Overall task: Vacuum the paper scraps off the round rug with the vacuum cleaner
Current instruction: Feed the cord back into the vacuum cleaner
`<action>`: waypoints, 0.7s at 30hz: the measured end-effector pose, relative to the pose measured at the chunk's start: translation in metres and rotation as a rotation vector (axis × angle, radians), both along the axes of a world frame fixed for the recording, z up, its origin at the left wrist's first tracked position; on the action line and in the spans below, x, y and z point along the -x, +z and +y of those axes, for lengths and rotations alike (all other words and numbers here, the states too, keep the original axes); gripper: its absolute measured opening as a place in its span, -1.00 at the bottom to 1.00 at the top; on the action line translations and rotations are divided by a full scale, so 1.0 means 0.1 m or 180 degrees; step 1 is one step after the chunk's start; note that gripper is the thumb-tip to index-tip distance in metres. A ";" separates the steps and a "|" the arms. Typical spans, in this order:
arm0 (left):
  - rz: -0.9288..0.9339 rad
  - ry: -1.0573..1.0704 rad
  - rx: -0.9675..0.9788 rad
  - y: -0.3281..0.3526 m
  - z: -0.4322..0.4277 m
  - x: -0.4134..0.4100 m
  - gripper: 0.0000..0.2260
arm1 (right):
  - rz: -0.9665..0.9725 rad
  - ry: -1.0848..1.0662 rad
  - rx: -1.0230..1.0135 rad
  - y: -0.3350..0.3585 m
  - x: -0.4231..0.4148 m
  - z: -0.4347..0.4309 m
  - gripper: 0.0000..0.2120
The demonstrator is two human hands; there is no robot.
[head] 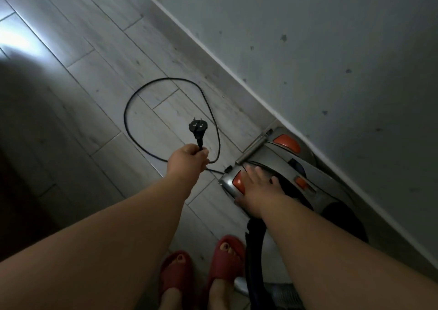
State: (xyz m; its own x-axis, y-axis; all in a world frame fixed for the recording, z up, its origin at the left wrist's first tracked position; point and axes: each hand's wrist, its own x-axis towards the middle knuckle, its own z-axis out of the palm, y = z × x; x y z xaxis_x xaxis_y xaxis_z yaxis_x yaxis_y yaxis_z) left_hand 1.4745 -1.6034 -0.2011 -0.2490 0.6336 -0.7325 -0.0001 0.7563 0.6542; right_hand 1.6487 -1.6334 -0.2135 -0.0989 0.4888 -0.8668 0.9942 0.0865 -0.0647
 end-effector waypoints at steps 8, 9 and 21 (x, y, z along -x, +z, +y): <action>0.0048 -0.0011 0.0061 -0.54 -0.24 0.10 -0.86 | -0.0452 0.0349 0.0057 -0.45 0.13 -0.08 -0.24; 0.0052 -0.0006 0.0080 -0.58 -0.26 0.10 -0.85 | -0.0496 0.0367 0.0087 -0.47 0.13 -0.09 -0.23; 0.0088 -0.0084 0.0040 -0.63 -0.31 0.03 -0.88 | -0.0754 0.0687 0.0034 -0.52 0.16 -0.17 -0.33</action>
